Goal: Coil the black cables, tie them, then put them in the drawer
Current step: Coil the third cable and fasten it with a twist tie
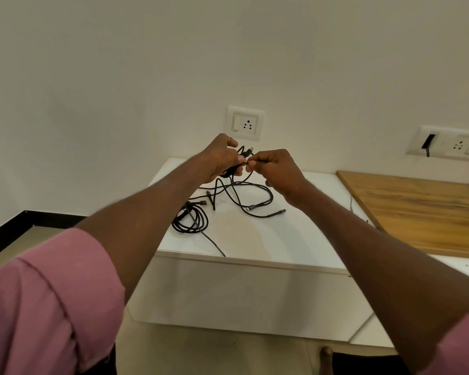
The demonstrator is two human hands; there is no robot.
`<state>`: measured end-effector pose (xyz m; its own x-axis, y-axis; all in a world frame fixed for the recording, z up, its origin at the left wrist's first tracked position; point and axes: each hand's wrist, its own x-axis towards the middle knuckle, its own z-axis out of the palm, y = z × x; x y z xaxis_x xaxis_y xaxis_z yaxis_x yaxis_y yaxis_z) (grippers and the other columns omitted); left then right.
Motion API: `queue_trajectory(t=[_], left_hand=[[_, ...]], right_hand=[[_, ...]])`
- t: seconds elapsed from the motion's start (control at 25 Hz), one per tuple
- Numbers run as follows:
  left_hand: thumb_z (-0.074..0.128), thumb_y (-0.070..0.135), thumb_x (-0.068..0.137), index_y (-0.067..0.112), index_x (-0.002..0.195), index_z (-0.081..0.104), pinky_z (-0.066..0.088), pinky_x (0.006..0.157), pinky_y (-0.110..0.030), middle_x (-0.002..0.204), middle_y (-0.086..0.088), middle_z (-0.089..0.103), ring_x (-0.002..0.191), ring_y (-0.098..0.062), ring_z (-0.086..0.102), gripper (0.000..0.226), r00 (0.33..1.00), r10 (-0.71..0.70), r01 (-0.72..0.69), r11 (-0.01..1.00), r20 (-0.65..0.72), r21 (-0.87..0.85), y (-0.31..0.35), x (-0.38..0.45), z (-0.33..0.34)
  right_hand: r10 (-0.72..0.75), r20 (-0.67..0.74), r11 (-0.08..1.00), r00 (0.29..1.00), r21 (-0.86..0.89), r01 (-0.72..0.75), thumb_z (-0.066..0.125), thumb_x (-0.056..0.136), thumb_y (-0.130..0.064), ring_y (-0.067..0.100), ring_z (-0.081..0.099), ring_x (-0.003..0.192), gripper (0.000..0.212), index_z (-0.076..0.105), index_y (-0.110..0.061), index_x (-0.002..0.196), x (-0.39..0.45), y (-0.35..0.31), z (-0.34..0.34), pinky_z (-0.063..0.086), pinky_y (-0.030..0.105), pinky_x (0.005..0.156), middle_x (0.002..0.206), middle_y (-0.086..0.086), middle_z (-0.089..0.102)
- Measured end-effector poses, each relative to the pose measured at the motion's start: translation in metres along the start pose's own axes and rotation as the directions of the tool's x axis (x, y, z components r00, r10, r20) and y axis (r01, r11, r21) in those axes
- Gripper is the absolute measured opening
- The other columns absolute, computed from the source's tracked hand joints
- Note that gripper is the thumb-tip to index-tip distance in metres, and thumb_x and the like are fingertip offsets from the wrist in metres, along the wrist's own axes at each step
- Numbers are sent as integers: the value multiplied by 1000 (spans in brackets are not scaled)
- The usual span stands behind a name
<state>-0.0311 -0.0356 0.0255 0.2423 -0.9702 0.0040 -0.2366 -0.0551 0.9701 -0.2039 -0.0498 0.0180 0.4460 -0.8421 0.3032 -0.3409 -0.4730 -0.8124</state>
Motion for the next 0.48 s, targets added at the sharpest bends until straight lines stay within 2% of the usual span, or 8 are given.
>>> queue_trajectory(t=[0.12, 0.24, 0.32, 0.4, 0.48], left_hand=[[71, 1, 92, 5, 129, 54, 57, 89, -39, 106, -17, 73, 87, -20, 71, 40, 996, 81, -84, 989, 25, 122, -1, -2, -3], [71, -2, 91, 3, 117, 66, 63, 77, -39, 97, -17, 71, 85, -24, 70, 26, 995, 89, -91, 994, 34, 66, 3, -7, 0], [69, -3, 92, 4, 113, 67, 65, 75, -42, 94, -20, 68, 81, -26, 68, 22, 996, 87, -89, 995, 29, 46, 5, -9, 3], [66, -4, 94, 4, 114, 65, 66, 74, -45, 99, -21, 65, 80, -27, 66, 22, 995, 103, -103, 991, -4, 87, 7, -10, 6], [64, -6, 95, 4, 116, 64, 65, 64, -37, 102, -20, 61, 81, -24, 63, 23, 992, 122, -118, 985, -28, 124, 10, -10, 7]], right_hand=[[41, 13, 999, 999, -36, -40, 63, 96, -12, -1, 50, 54, 18, 79, -9, 87, -2, 2, -3, 35, 18, 57, 51, -20, 57], [68, -10, 994, 998, -80, -69, 64, 95, -13, 8, 47, 56, 18, 80, -12, 86, -6, 8, -9, 37, 17, 51, 51, -16, 54], [71, -3, 991, 997, -113, -71, 63, 96, -14, 5, 48, 59, 18, 80, -13, 90, -8, 12, -10, 37, 15, 52, 49, -21, 55], [60, 13, 991, 998, -124, -58, 62, 96, -16, 6, 47, 59, 19, 80, -14, 92, -8, 12, -8, 36, 20, 56, 47, -25, 55], [50, 18, 992, 999, -117, -48, 62, 96, -18, 8, 46, 53, 19, 80, -17, 91, -7, 12, -7, 38, 24, 57, 47, -19, 56]])
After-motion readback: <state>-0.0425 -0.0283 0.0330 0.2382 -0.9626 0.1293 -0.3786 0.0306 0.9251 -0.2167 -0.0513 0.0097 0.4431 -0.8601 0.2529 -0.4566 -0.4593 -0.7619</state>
